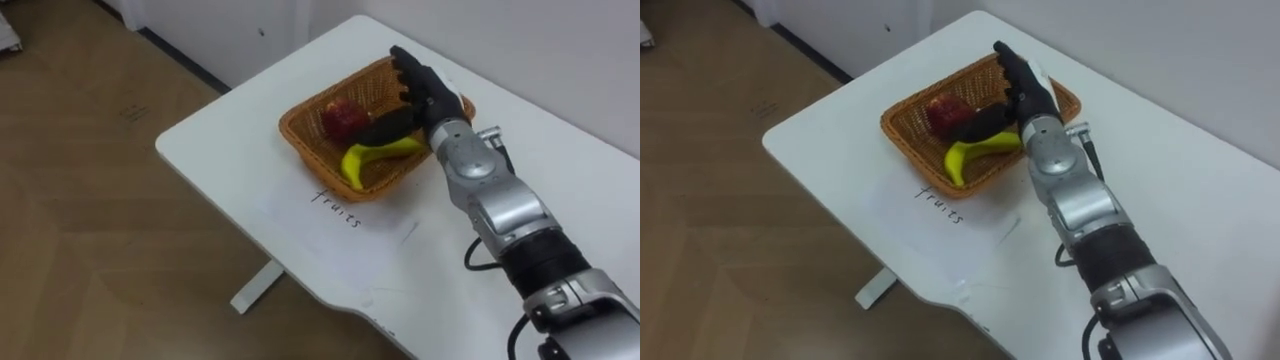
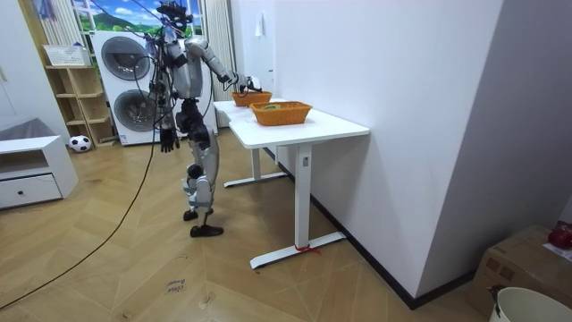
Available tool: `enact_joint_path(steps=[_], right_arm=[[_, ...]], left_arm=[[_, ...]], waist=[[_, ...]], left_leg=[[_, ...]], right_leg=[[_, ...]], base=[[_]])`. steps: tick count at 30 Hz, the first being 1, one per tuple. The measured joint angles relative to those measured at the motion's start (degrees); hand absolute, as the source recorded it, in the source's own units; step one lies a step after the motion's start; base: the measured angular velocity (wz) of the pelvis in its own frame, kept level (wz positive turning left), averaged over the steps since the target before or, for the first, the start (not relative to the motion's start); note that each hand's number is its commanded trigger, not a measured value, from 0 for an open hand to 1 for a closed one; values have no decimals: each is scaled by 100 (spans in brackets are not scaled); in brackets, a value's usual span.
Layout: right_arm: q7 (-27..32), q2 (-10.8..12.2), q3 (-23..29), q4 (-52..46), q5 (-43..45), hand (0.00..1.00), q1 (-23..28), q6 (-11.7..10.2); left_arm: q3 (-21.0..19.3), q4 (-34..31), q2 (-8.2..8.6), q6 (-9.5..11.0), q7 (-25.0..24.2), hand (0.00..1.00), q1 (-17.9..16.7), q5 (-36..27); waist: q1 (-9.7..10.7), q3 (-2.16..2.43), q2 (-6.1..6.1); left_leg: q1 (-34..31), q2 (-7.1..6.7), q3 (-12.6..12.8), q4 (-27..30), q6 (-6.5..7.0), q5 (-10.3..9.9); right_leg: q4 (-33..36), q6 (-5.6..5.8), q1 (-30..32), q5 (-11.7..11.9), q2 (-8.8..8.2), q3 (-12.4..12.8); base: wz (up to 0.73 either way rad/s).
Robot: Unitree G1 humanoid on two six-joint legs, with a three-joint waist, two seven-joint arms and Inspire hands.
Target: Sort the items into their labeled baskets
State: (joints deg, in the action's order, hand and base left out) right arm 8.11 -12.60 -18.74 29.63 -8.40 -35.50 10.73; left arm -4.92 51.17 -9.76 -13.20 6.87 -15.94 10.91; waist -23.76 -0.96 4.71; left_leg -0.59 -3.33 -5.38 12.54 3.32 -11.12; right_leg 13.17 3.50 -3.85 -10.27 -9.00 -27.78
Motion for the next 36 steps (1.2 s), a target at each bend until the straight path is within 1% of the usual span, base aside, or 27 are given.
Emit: enact_joint_path(steps=[2,6,7,10,12,13,14,15,17,18,19,20,21,22,23,24,25,26,27,28,29,30,31,32,33,34,36], right_arm=[[-3,0,-1,-26,-1,0,0,-11],[21,-11,8,-137,12,0,0,-55],[28,-15,28,-169,27,0,0,-72],[57,-40,243,-357,168,0,0,-83],[50,-243,254,-589,156,0,0,-140],[48,-301,262,-643,159,0,0,-148],[45,-404,301,-741,170,0,0,-150],[46,-477,447,-821,173,0,0,-150],[55,-547,682,-932,174,0,0,-150],[57,-600,804,-1065,191,0,2,-148],[57,-609,877,-1158,199,0,2,-148],[76,-669,948,-1373,192,0,3,-149],[78,-809,956,-1613,163,0,3,-150],[78,-891,964,-1715,118,0,3,-152],[76,-1040,1010,-1827,11,0,5,-202],[69,-1122,1113,-1953,-40,0,20,-204],[68,-1150,1175,-2010,-70,0,27,-212],[67,-1206,1307,-2127,-119,0,44,-214],[97,-1264,1414,-2215,-194,0,45,-257],[122,-1300,1448,-2239,-241,0,45,-282],[147,-1374,1502,-2254,-268,0,46,-333],[181,-1413,1576,-2290,-278,0,55,-345],[192,-1440,1614,-2315,-278,0,65,-345],[194,-1468,1717,-2342,-275,0,73,-352],[225,-1479,1854,-2342,-277,0,85,-365],[252,-1483,1908,-2342,-278,0,86,-367],[354,-1512,2037,-2346,-476,0,93,-371]], left_arm=[[-65,-2,-6,50,15,0,32,2],[-65,4,-30,96,155,0,81,1],[-73,5,-30,96,160,0,100,2],[-137,50,-22,103,161,0,226,-10],[-136,71,-25,107,160,0,267,-14],[-136,71,-20,112,160,0,269,-13],[-154,71,-16,118,161,0,271,-12],[-195,70,-5,120,173,0,308,-9],[-216,71,-6,143,230,0,329,-5],[-287,71,-5,169,267,0,323,-4],[-343,71,-6,177,267,0,324,-5],[-396,70,-19,192,270,0,318,-10],[-399,54,-27,207,273,0,315,-10],[-398,55,-27,216,275,0,320,-11],[-398,56,-27,241,289,0,331,-12],[-399,64,-26,266,335,0,327,-12],[-397,79,-25,294,371,0,302,-11],[-397,174,-29,381,403,0,292,-9],[-394,238,-27,413,414,0,292,-10],[-395,280,-28,422,418,0,294,-10],[-395,319,-31,439,432,0,283,-11],[-395,329,-44,460,458,0,262,-12],[-397,328,-45,461,482,0,259,-11],[-403,334,-45,462,498,0,254,-13],[-402,335,-34,476,497,0,291,-13],[-402,333,-29,489,495,0,285,-14],[-442,333,-42,514,495,0,234,-16]], waist=[[22,-2,-5],[166,4,4],[174,6,4],[248,8,4],[386,17,18],[419,19,21],[490,22,24],[555,24,27],[663,26,31],[724,30,34],[776,37,40],[856,66,52],[987,72,57],[1058,75,55],[1118,82,58],[1173,97,61],[1247,96,58],[1362,108,60],[1430,110,54],[1458,115,47],[1527,123,42],[1620,136,52],[1672,139,57],[1777,138,67],[1833,140,67],[1846,142,69],[1887,140,72]], left_leg=[[10,0,53,-4,9,-6],[21,-6,78,-15,22,-10],[12,-3,98,-25,25,-9],[6,12,152,-34,33,-5],[15,14,180,-30,38,-2],[26,15,210,-32,38,-2],[41,16,222,-31,38,-2],[47,20,264,-31,38,-2],[90,36,375,-50,38,-2],[133,56,432,-94,38,-2],[135,63,451,-103,38,-2],[129,82,514,-126,38,-2],[129,89,536,-125,38,-2],[138,94,555,-129,38,-2],[210,117,663,-163,37,-2],[276,142,718,-191,34,-4],[308,159,721,-198,32,-5],[367,172,743,-228,32,-5],[440,183,813,-268,32,-5],[480,190,853,-295,32,-5],[537,209,934,-324,23,-10],[539,233,982,-325,12,-17],[534,246,1002,-326,10,-19],[528,259,1007,-327,9,-19],[551,271,1066,-329,5,-21],[575,284,1125,-340,2,-23],[606,355,1290,-383,-28,-36]], right_leg=[[0,2,22,0,3,82],[6,12,43,6,-6,93],[23,12,74,6,-10,102],[41,12,91,6,-2,107],[43,12,90,6,-5,154],[42,12,91,6,2,197],[40,13,92,6,15,312],[37,15,104,8,28,409],[38,17,105,9,42,512],[38,17,114,9,60,597],[38,17,126,9,68,620],[38,16,181,9,89,700],[35,16,193,9,99,725],[36,16,190,10,103,736],[31,12,185,12,126,829],[-23,4,145,36,167,923],[-83,-2,91,69,199,946],[-156,-7,28,97,234,1033],[-171,-7,-4,97,248,1077],[-169,-8,-10,98,257,1123],[-162,-15,-18,103,276,1200],[-162,-29,-1,120,295,1220],[-165,-40,11,136,306,1227],[-170,-47,17,148,322,1233],[-170,-55,31,153,342,1329],[-170,-64,45,160,358,1371],[-180,-117,90,219,429,1437]], base=[[-17],[-5],[-12],[-5],[0],[-9],[-12],[-13],[-21],[-28],[-31],[-24],[-19],[-20],[-32],[-34],[-23],[-16],[-23],[-35],[-31],[-28],[-15],[-14],[-19],[-36],[-42]])
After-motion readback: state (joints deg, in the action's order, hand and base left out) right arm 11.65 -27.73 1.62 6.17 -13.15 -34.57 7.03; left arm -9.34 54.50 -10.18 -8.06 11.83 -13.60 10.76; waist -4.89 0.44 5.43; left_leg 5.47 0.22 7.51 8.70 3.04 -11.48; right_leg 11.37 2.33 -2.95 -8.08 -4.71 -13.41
